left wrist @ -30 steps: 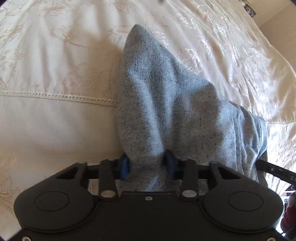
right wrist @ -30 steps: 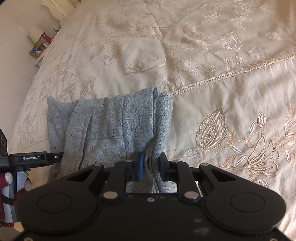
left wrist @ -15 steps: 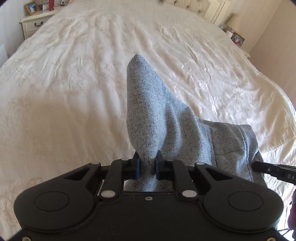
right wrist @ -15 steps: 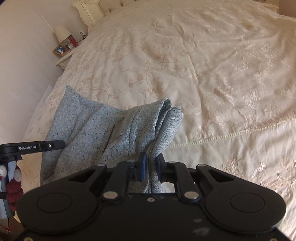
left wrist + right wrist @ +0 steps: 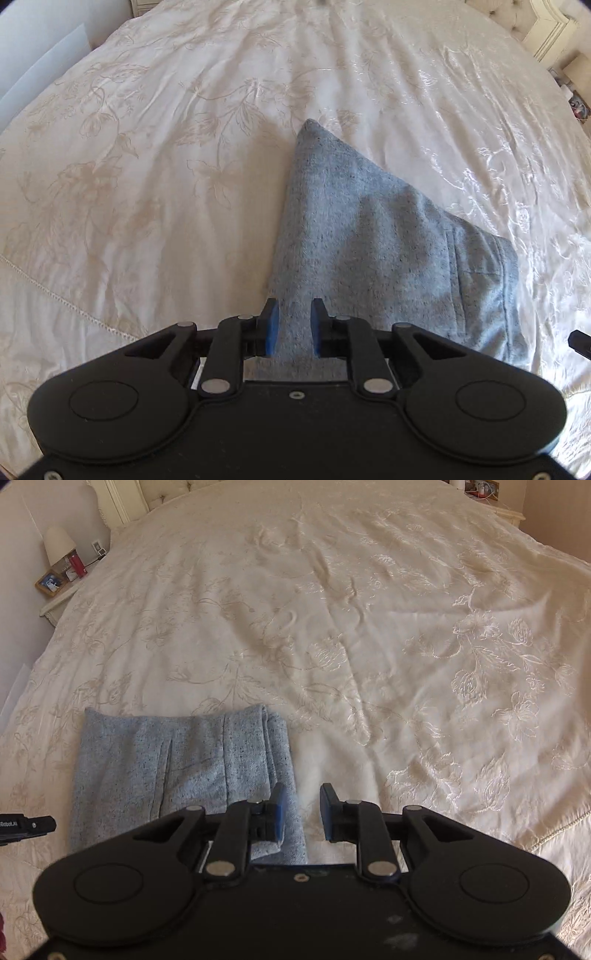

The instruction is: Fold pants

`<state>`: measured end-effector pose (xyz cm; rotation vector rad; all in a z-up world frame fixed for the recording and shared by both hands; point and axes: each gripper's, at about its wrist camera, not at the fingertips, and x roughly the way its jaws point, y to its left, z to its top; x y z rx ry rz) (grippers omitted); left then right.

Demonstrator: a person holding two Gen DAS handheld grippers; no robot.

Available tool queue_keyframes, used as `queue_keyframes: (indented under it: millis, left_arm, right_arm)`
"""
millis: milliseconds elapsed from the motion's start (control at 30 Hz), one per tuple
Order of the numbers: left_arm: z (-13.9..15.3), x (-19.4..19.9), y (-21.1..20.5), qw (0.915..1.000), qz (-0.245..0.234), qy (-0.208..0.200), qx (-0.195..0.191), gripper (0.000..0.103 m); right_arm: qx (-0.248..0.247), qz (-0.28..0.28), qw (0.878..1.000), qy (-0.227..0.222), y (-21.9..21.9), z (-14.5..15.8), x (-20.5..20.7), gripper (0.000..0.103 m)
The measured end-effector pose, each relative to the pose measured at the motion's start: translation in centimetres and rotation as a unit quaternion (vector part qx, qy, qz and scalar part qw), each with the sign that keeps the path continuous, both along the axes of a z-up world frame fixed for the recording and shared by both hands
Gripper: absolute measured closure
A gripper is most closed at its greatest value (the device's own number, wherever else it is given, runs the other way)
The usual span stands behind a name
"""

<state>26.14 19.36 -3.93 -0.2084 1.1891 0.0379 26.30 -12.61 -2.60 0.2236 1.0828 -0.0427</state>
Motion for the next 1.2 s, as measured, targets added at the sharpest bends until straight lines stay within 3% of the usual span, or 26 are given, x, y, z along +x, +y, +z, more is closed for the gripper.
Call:
queue_keyframes:
  millis: [233, 433, 533, 867, 1200]
  left_arm:
    - [4.2, -4.4, -3.3, 0.9981, -0.033, -0.033, 0.041, 0.071]
    - [7.6, -7.8, -5.5, 0.9956, -0.047, -0.053, 0.061, 0.069]
    - [9.1, -9.2, -5.8, 0.9954, -0.036, -0.067, 0.058, 0.06]
    - [11.8, -12.3, -6.8, 0.9913, -0.043, -0.103, 0.07, 0.06]
    - [12.0, -12.9, -7.4, 0.9888, -0.048, -0.113, 0.085, 0.06]
  right_arm:
    - [-0.044, 0.033, 0.998, -0.044, 3.6, 4.1, -5.4, 0.075]
    - [-0.029, 0.058, 0.995, -0.078, 5.9, 8.1, -9.1, 0.074]
    - [-0.015, 0.061, 0.995, -0.082, 6.3, 9.3, -10.5, 0.074]
    - [0.016, 0.028, 0.998, -0.045, 6.0, 9.4, -12.0, 0.074]
    - [-0.003, 0.036, 0.998, -0.045, 6.5, 9.9, -12.6, 0.074]
